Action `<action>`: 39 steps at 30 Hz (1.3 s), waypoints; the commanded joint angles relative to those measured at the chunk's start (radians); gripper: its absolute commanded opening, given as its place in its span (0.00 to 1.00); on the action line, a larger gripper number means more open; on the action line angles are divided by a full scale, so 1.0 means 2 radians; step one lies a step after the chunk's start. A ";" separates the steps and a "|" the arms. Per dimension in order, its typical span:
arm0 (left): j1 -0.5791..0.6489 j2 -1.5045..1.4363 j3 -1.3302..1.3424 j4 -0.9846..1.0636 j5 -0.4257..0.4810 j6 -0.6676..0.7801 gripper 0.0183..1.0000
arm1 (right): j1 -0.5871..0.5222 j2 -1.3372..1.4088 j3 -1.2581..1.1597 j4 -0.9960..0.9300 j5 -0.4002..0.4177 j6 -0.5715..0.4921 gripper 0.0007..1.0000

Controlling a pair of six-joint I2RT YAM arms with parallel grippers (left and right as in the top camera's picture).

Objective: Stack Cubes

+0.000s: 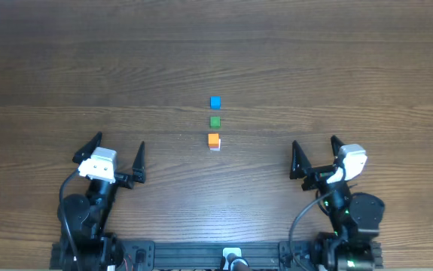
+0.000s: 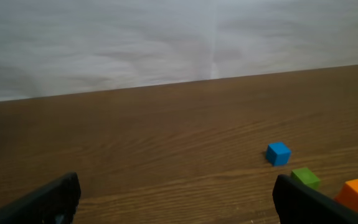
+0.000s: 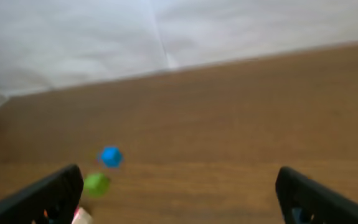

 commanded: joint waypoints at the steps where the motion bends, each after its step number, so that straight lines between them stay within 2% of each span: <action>1: 0.003 -0.004 -0.004 0.003 0.009 0.007 1.00 | 0.018 0.053 0.154 -0.074 0.009 -0.017 0.99; 7: 0.003 -0.004 -0.004 0.003 0.009 0.007 1.00 | 0.037 0.211 0.346 -0.184 0.016 -0.035 0.99; 10: 0.003 -0.004 -0.004 0.004 0.009 0.007 1.00 | 0.066 0.319 0.442 -0.252 0.025 -0.038 0.99; 13: 0.003 -0.004 -0.004 0.004 0.009 0.007 1.00 | 0.109 0.400 0.501 -0.297 0.056 -0.035 0.99; 16: 0.003 -0.004 -0.004 0.003 0.009 0.007 1.00 | 0.170 0.483 0.554 -0.329 0.105 -0.017 0.99; 17: 0.003 -0.004 -0.004 0.003 0.009 0.007 1.00 | 0.230 0.564 0.600 -0.353 0.145 0.015 0.99; 19: 0.003 -0.004 -0.004 0.003 0.009 0.007 1.00 | 0.262 0.622 0.630 -0.368 0.150 0.034 0.99; 27: 0.003 -0.004 -0.004 0.004 0.009 0.007 1.00 | 0.329 0.799 0.686 -0.377 0.153 0.093 0.99; 39: 0.003 -0.004 -0.004 0.004 0.009 0.007 1.00 | 0.344 0.911 0.690 -0.334 0.158 0.170 0.99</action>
